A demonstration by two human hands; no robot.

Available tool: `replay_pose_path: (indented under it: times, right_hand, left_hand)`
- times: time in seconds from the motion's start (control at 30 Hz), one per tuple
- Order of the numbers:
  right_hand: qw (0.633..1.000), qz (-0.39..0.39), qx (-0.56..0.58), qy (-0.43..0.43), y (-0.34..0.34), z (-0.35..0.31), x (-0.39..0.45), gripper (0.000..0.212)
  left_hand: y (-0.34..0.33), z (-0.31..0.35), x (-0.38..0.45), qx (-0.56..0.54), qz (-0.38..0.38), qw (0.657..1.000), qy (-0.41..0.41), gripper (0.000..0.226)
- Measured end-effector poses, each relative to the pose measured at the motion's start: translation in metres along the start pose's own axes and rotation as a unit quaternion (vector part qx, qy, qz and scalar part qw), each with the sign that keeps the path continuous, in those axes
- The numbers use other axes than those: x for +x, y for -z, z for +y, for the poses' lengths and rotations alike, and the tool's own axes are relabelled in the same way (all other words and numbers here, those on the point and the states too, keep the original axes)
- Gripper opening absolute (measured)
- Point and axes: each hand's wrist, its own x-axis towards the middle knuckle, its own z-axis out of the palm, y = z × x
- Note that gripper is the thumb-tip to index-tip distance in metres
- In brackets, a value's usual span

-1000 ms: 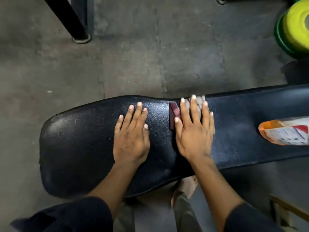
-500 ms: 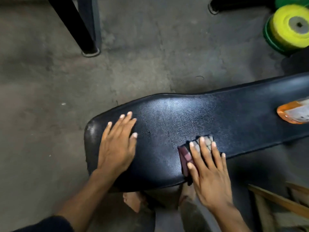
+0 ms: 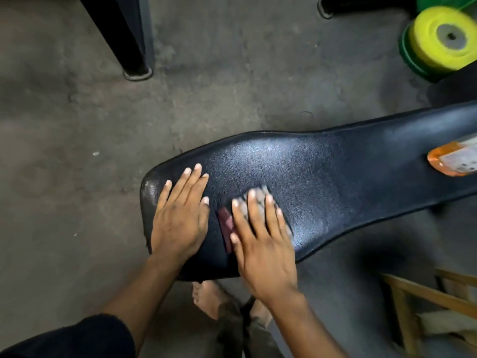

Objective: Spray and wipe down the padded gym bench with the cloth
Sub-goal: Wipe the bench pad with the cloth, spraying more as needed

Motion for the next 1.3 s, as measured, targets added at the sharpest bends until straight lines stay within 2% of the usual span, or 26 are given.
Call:
replay_pose_path:
  times: [0.07, 0.17, 0.27, 0.37, 0.5, 0.63, 0.77, 0.87, 0.97, 1.03, 1.17, 1.3]
  right_hand:
    - [1.000, -0.016, -0.022, 0.000, -0.001, 0.014, -0.029, 0.071]
    - [0.998, -0.029, -0.024, -0.047, 0.008, 0.042, -0.029, 0.068]
    - [0.994, -0.008, -0.008, -0.105, 0.022, 0.059, 0.019, 0.064]
    - [0.993, 0.007, 0.001, -0.117, 0.029, 0.050, 0.088, 0.066]
    - [0.999, 0.009, 0.004, -0.050, 0.027, 0.012, 0.121, 0.067]
    - [0.999, 0.009, 0.014, 0.032, 0.014, -0.007, 0.061, 0.066]
    - [0.995, -0.002, -0.008, 0.102, 0.004, 0.027, -0.005, 0.066]
    - [0.997, -0.011, -0.013, 0.078, 0.016, 0.063, 0.004, 0.065]
    - [0.999, 0.015, 0.011, -0.030, 0.033, 0.077, 0.063, 0.061]
    - [0.997, 0.027, 0.014, -0.065, 0.039, 0.072, 0.111, 0.061]
    - [0.999, 0.032, 0.006, -0.008, 0.030, 0.022, 0.152, 0.062]
    - [0.997, 0.050, 0.027, 0.053, 0.012, -0.008, 0.097, 0.063]
  left_hand:
    - [0.001, 0.002, -0.001, 0.002, 0.004, 1.000, 0.008, 0.055]
    - [0.001, 0.002, -0.003, 0.004, 0.009, 1.000, 0.009, 0.054]
    - [0.001, 0.003, -0.002, 0.002, 0.014, 1.000, 0.014, 0.053]
    - [0.001, 0.005, -0.004, -0.008, 0.029, 0.999, 0.039, 0.054]
    - [0.001, 0.004, -0.008, -0.026, 0.069, 0.992, 0.105, 0.058]
    - [0.001, 0.006, -0.009, -0.016, 0.069, 0.991, 0.115, 0.059]
    - [0.001, 0.006, -0.007, 0.006, 0.069, 0.993, 0.095, 0.056]
    - [-0.001, 0.005, -0.006, 0.013, 0.063, 0.993, 0.098, 0.056]
    - [-0.004, 0.003, -0.004, 0.012, 0.065, 0.993, 0.098, 0.055]
    - [-0.006, 0.001, -0.002, 0.004, 0.065, 0.993, 0.099, 0.054]
    - [-0.005, -0.001, -0.002, -0.037, 0.051, 0.990, 0.124, 0.053]
    - [-0.001, 0.001, -0.001, -0.073, 0.037, 0.987, 0.137, 0.055]
